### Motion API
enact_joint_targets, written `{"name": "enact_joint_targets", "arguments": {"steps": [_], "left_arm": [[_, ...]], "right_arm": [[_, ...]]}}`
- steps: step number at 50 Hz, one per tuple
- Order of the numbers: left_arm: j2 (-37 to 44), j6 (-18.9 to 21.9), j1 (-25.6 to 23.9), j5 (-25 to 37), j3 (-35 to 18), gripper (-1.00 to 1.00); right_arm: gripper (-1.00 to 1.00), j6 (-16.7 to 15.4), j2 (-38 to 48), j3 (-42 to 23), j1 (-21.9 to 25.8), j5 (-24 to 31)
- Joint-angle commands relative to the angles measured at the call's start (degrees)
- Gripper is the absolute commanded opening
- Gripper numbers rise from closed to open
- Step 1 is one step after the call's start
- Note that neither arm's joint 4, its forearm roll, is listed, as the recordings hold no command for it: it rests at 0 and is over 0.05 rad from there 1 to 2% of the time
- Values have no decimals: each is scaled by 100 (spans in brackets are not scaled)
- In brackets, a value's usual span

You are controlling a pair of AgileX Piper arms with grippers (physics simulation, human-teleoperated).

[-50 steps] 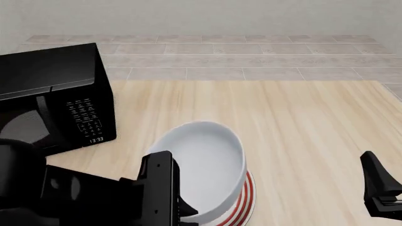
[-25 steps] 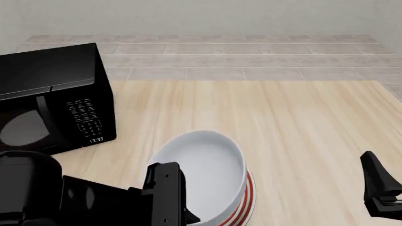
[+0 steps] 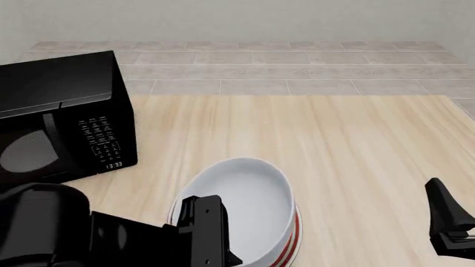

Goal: Pick up the white bowl and put it on the plate.

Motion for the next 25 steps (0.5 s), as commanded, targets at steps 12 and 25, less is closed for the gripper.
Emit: {"name": "enact_joint_targets", "arguments": {"steps": [12,25], "left_arm": [[21,-28,101,-184,95,-100],[120,103,286,-322,157,-100]], "right_arm": [[100,1,14,3,3,-17],[100,0,45,9,5,-53]]}}
